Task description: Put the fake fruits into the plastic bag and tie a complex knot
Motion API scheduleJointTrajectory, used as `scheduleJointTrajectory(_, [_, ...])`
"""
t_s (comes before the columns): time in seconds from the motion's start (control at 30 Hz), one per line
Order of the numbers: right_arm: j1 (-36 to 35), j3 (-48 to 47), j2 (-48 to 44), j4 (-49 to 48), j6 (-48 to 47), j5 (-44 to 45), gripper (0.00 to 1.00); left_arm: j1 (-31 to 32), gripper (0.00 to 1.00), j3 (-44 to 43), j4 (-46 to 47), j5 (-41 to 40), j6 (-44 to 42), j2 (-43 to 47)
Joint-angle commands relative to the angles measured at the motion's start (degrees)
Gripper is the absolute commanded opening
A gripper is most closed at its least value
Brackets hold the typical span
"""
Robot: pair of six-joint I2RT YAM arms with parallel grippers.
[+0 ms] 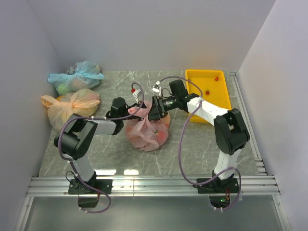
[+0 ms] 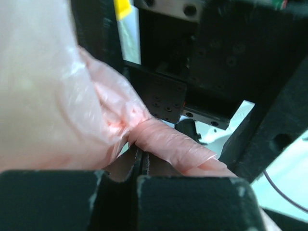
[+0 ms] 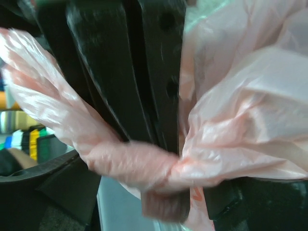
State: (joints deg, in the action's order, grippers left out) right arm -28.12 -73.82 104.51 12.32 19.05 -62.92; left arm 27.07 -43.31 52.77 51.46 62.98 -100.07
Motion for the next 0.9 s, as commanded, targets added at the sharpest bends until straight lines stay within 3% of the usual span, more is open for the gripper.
scheduleJointTrajectory(0.0, [-1.2, 0.2, 0.3, -12.2, 6.4, -3.5, 0.77, 4.0, 0.00, -2.9, 9.5, 7.5, 2.0, -0.9])
scheduleJointTrajectory(0.07, [-0.8, -0.5, -0.2, -10.3, 2.2, -4.9, 0.78, 3.3, 0.00, -2.7, 8.5, 7.3, 1.5, -1.1])
scheduleJointTrajectory(0.1, [-0.4, -1.1, -1.0, -2.6, -0.9, -3.4, 0.79, 2.8, 0.00, -2.4, 8.4, 7.2, 1.4, -0.9])
scheduleJointTrajectory(0.27, [2.4, -3.1, -3.6, 17.2, -17.1, 1.6, 0.80, 1.8, 0.00, -1.9, 4.4, 7.5, -1.6, 0.8])
scheduleJointTrajectory(0.5, [6.6, -6.2, -4.7, 30.5, -26.9, 0.3, 0.79, 1.9, 0.00, -1.2, 4.0, 7.3, -2.6, 0.8])
scheduleJointTrajectory(0.7, [9.6, -7.0, -5.5, 36.5, -32.1, -1.8, 0.74, 1.9, 0.00, -1.4, 4.0, 7.3, -2.5, 0.7])
scheduleJointTrajectory(0.8, [10.7, -5.6, -6.2, 32.5, -29.4, -1.2, 0.66, 2.2, 0.00, -1.3, 5.0, 7.2, -1.9, 0.4])
scheduleJointTrajectory(0.87, [10.3, -5.5, -6.2, 28.8, -26.3, -0.7, 0.66, 2.5, 0.00, -1.4, 5.9, 7.2, -1.5, 0.1])
